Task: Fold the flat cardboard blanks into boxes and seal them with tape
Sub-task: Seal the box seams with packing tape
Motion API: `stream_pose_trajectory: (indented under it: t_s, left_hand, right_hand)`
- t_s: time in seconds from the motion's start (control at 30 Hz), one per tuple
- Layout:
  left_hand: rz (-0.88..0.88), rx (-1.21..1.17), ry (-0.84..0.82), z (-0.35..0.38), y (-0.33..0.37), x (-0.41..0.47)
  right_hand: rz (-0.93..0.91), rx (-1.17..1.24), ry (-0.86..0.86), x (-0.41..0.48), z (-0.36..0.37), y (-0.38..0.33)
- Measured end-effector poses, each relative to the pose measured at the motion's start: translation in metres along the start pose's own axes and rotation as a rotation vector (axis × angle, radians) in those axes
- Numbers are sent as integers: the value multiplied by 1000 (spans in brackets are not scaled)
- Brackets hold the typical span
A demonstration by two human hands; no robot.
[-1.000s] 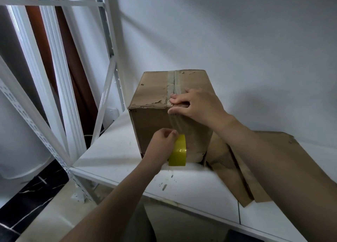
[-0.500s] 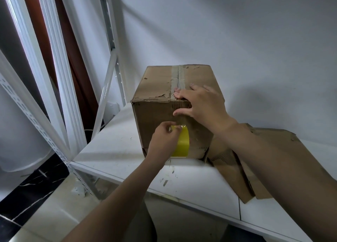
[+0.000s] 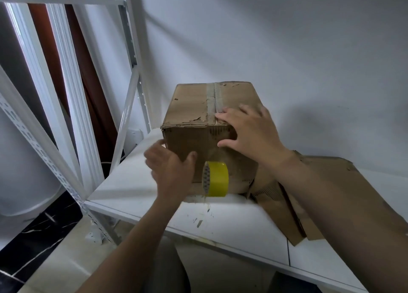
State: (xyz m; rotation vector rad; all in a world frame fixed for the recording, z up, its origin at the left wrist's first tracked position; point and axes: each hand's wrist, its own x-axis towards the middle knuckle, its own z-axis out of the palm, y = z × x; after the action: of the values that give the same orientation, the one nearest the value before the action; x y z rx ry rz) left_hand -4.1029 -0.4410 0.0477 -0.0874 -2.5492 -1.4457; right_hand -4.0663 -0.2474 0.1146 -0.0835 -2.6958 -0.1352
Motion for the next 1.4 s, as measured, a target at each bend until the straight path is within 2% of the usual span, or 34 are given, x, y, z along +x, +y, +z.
stream_pose_trajectory:
  t_s: [0.07,0.17,0.23,0.3,0.4,0.57,0.67,0.77,0.8,0.87,0.93,1.0,1.1,1.27,1.4]
  left_hand:
    - [22,-66,42,-7,-2,16]
    - [52,-278,-127,-8,0,29]
    - [84,-290,-141,-8,5,29]
    - [123,-281,-90,-15,11,32]
    - [159,-255,-6,-41,20,48]
    - [170,-234,79,-82,17,65]
    - [184,-201,37,-92,2,67]
    - [142,-58,-17,-90,-11,63]
    - [176,33,18,-87,-12,61]
    - [383,283,116,-80,-4,53]
    - [586,353,35,-70,13,44]
    - [650,313,-106,-60,30,30]
    - [683,405,-98,-42,40,14]
    - [645,587,-46,-17,57,-13]
    - [585,657,-26,0,64,-27]
  right_hand:
    - [177,35,-23,-13,1,14]
    - [436,477,-2,-33,7,29]
    - [462,734,107,-42,12,26]
    - [452,811,185,-44,13,18]
    - [414,830,228,-33,9,1]
    - [370,889,155,-10,9,-33]
    - [350,879,69,-11,23,-49]
    - [313,841,39,-12,28,-58]
    - [298,846,25,-12,26,-60]
    - [275,842,-18,-12,22,-64]
    - [248,798,-72,-13,19,-67]
    - [245,755,-101,-18,15,-63]
    - [318,789,-117,-39,3,-38]
    - [581,673,-193,-120,11,45]
    - [761,461,-435,-199,37,98]
